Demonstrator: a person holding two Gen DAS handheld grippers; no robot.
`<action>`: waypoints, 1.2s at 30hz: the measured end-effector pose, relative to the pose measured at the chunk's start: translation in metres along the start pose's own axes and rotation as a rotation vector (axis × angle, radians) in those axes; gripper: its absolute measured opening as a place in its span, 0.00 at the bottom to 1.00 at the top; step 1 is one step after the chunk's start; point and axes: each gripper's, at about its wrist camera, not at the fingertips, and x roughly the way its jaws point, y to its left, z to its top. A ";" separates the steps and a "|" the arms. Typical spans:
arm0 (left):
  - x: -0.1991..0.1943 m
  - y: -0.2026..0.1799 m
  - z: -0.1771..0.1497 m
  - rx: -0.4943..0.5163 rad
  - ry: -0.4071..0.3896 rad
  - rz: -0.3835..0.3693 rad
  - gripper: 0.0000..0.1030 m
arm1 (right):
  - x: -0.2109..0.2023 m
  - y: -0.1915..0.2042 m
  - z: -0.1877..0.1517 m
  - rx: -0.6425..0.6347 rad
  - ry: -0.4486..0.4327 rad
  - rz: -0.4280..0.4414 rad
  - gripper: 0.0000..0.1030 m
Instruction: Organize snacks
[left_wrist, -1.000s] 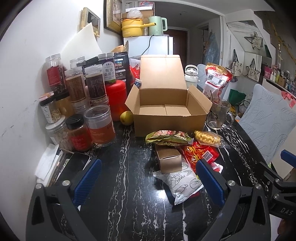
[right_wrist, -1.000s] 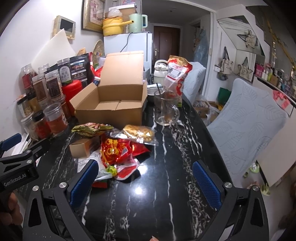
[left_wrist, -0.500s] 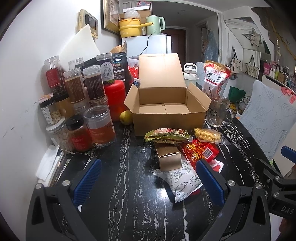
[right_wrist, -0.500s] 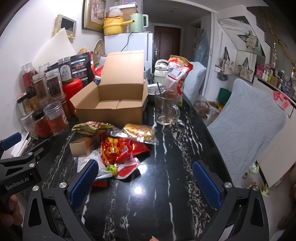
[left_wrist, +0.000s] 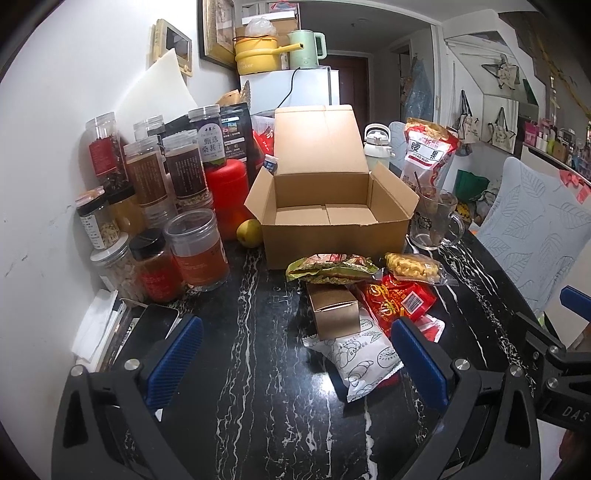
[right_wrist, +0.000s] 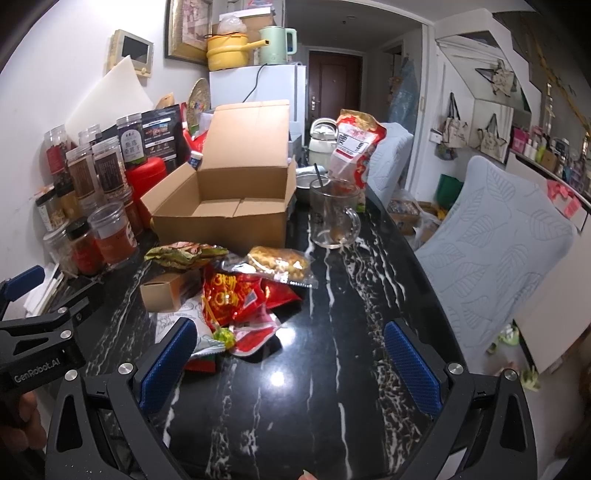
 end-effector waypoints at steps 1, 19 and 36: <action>0.000 0.000 0.001 0.002 -0.001 0.000 1.00 | -0.001 0.000 0.001 -0.001 -0.001 0.001 1.00; 0.009 -0.002 0.024 0.001 -0.005 -0.036 1.00 | 0.011 -0.018 0.018 0.042 -0.016 0.084 1.00; 0.080 -0.001 0.016 -0.032 0.104 -0.082 1.00 | 0.088 -0.031 0.009 0.094 0.079 0.209 1.00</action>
